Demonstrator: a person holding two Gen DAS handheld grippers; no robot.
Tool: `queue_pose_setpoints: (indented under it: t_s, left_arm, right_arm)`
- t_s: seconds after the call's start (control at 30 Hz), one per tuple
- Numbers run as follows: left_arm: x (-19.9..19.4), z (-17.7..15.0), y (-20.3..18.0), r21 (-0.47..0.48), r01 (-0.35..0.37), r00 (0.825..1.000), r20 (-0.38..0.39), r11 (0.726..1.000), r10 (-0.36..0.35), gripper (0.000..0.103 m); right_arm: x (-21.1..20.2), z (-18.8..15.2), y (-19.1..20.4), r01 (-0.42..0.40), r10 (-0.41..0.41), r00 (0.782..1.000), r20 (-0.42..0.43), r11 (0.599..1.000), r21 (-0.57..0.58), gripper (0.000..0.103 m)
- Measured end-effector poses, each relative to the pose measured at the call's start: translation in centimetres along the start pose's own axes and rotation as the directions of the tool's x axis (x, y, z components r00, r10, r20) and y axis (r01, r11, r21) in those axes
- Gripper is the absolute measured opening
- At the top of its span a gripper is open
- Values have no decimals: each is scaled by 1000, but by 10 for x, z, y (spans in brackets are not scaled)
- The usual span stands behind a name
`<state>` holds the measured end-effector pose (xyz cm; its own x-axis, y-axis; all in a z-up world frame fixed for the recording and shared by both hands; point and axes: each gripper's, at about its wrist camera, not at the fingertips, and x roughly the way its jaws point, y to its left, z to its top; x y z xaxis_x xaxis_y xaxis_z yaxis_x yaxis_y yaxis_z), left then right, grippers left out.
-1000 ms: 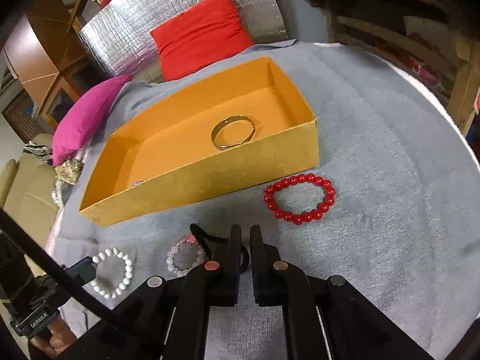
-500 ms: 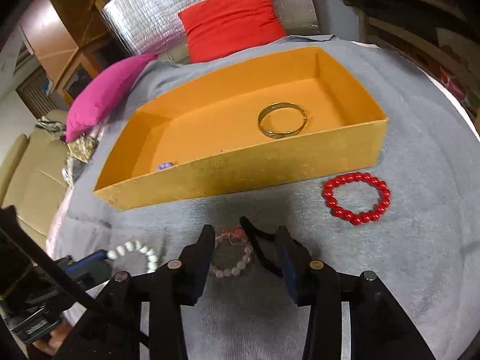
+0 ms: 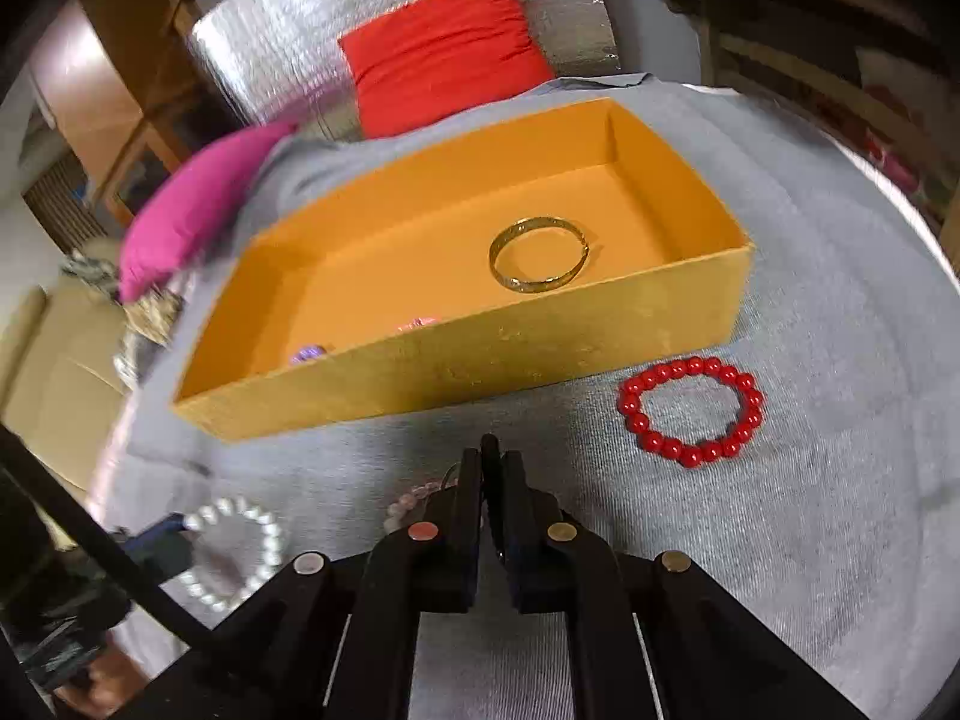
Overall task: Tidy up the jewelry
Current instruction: 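Lift both held items toward the orange box, then lower both items into the box and open both grippers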
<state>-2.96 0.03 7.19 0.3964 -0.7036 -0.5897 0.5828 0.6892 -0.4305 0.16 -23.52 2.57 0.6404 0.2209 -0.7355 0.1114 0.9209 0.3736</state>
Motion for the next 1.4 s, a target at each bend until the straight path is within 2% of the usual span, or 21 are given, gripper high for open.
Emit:
queue_pose_setpoints:
  t_s: [0.2,0.43,0.63,0.8,1.0,1.13,1.27,1.4]
  left_arm:
    - [-1,3,-8,16,2,1000,8,1000,-2,9]
    - [-15,9,-29,72,51,997,58,996,-56,9]
    - [-31,20,-33,57,70,991,113,996,-77,9]
    - [-48,44,-33,31,75,980,182,997,-80,9]
    - [-56,89,-35,33,20,970,241,999,-27,9]
    - [-46,119,-29,11,-26,961,275,1000,22,9]
    - [-26,135,-13,-7,-81,954,290,997,80,9]
    - [1,139,13,-67,-103,961,250,992,117,9]
  right_arm:
    - [-22,1,-14,-89,86,995,46,994,58,7]
    - [-44,4,-7,-170,163,980,113,984,51,7]
    - [-50,10,-3,-218,208,967,148,974,54,7]
    - [-53,28,6,-256,243,952,185,965,51,7]
    - [-48,57,25,-308,288,931,225,950,56,7]
    - [-35,80,40,-314,293,926,240,948,54,7]
    - [-12,102,47,-310,286,929,236,948,73,7]
    - [19,116,51,-270,249,948,197,959,89,7]
